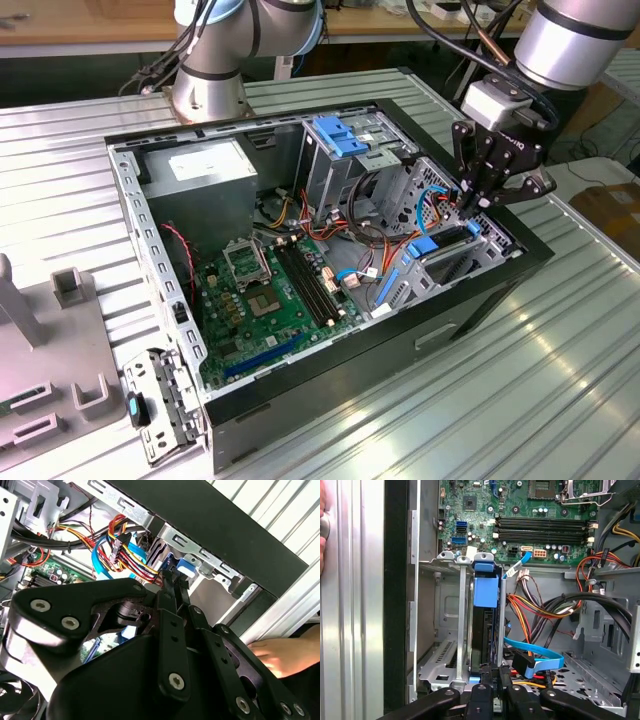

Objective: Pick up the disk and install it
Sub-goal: 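Insert the first disk wire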

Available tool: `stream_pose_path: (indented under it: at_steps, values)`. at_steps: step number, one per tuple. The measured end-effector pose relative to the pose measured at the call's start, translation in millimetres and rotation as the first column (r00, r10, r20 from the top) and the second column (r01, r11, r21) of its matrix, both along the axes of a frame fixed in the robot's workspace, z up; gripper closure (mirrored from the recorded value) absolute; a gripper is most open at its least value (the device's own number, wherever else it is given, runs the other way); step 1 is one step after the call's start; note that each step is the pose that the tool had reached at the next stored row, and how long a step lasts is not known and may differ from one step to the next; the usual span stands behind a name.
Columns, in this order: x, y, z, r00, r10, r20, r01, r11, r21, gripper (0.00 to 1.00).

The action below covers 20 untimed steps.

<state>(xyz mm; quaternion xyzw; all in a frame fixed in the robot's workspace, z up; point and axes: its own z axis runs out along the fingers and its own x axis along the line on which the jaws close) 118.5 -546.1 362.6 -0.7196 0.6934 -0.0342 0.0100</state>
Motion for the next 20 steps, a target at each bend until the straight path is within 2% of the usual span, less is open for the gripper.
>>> stream_pose_path:
  at_steps: [3, 5, 7, 9, 11, 20]
  values:
    - [-0.3, 0.0, -0.6, 0.9997, -0.023, -0.0001, 0.023, 0.9997, -0.0002, 0.83]
    - [-0.8, -0.1, -4.3, 0.9986, -0.053, 0.0, 0.053, 0.9986, -0.0002, 0.83]
    - [-5.7, -0.1, -6.5, 0.9985, -0.055, -0.0001, 0.055, 0.9985, 0.0, 0.83]
    - [-7.7, -1.8, -11.7, 0.9985, -0.055, -0.0001, 0.055, 0.9985, 0.0005, 0.83]
    - [-9.3, -3.0, -12.4, 0.9985, -0.055, -0.0004, 0.055, 0.9985, 0.0071, 0.83]
    - [-11.5, -6.9, -13.9, 0.9988, -0.049, -0.0005, 0.049, 0.9988, 0.0083, 0.83]
